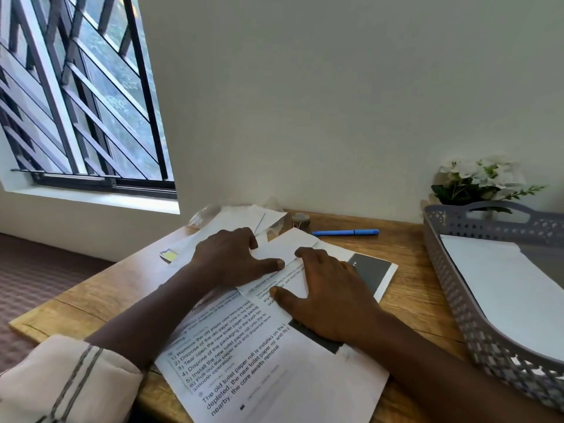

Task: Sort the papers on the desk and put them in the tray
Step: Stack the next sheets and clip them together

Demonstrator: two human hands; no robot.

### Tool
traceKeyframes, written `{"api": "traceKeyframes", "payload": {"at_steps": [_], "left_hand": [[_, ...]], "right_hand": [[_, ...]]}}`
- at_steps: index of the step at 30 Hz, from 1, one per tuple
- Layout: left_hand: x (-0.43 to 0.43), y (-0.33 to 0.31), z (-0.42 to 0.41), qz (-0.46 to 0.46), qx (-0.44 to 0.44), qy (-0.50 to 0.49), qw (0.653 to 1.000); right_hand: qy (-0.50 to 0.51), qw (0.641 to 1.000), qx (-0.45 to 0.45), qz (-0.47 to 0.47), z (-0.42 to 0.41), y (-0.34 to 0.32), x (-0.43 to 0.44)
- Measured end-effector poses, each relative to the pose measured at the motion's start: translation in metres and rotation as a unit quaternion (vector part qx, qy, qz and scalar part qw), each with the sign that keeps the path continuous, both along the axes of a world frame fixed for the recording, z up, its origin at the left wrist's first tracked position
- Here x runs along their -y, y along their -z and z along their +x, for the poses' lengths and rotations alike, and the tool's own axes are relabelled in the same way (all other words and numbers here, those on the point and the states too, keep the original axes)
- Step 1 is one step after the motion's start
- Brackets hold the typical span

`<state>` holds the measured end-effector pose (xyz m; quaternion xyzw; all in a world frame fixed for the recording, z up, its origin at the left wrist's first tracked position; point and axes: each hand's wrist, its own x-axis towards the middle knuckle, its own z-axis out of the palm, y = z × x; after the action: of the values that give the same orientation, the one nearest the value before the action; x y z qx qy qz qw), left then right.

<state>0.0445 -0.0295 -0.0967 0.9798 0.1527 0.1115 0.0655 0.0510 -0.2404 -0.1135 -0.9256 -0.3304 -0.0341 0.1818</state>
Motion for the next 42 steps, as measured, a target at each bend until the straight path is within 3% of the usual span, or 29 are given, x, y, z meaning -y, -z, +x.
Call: {"api": "traceKeyframes", "payload": {"at_steps": [3, 5, 8, 13, 16, 22, 26, 28, 33, 38, 42], "left_hand": [[-0.013, -0.005, 0.002, -0.083, 0.061, 0.031, 0.994], [-0.022, -0.012, 0.001, -0.061, 0.130, 0.039, 0.989], [-0.028, -0.022, -0.005, 0.016, 0.184, 0.064, 0.981], [-0.016, -0.020, -0.014, 0.138, 0.133, 0.171, 0.966], [-0.006, -0.010, -0.012, 0.154, 0.064, 0.165, 0.972], [-0.012, -0.009, -0.001, -0.011, -0.003, 0.153, 0.988], [-0.022, -0.021, -0.004, -0.213, -0.068, 0.160, 0.962], [-0.023, -0.018, -0.002, -0.185, -0.064, 0.150, 0.969], [-0.012, 0.000, 0.005, -0.002, 0.011, 0.055, 0.998], [-0.010, -0.006, -0.001, 0.094, -0.021, -0.031, 0.995], [-0.018, -0.007, 0.000, 0.023, -0.051, -0.031, 0.998]], "right_hand": [[0.018, 0.996, 0.052, 0.067, 0.002, 0.002, 0.001], [0.031, 0.988, 0.099, 0.116, 0.003, 0.000, 0.004], [0.021, 0.989, 0.105, 0.105, 0.004, -0.001, 0.007], [-0.004, 0.995, 0.089, 0.034, 0.010, 0.003, 0.002], [-0.004, 0.996, 0.082, 0.035, 0.010, 0.005, 0.002], [-0.009, 0.996, 0.081, 0.023, 0.009, 0.004, 0.004], [-0.008, 0.996, 0.082, 0.020, 0.009, 0.002, 0.003], [-0.008, 0.996, 0.085, 0.017, 0.009, 0.002, 0.002], [-0.011, 0.996, 0.087, 0.018, 0.010, 0.004, 0.002], [-0.018, 0.995, 0.092, 0.035, 0.012, 0.006, 0.003], [-0.017, 0.991, 0.113, 0.073, 0.011, 0.006, 0.003]]}}
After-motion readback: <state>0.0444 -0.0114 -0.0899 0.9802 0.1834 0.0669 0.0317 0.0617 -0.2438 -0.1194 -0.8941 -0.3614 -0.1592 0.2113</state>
